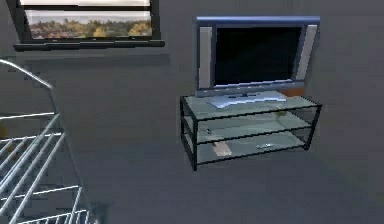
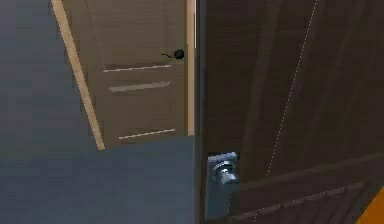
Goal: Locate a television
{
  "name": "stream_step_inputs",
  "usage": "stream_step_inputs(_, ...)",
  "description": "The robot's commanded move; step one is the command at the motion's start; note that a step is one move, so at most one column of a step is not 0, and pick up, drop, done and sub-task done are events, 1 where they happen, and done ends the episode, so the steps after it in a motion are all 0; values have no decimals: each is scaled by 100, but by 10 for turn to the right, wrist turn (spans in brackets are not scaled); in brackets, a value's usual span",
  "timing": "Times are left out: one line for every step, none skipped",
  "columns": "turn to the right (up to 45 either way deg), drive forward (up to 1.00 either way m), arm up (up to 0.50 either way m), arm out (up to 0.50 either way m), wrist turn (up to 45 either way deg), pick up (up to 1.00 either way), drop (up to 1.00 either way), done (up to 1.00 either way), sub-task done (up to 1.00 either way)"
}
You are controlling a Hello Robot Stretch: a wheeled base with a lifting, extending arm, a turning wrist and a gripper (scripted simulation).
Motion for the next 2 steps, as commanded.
stream_step_inputs(0,40,0,0,0,0,0,0,0)
stream_step_inputs(-120,0,0,0,0,0,0,0,0)
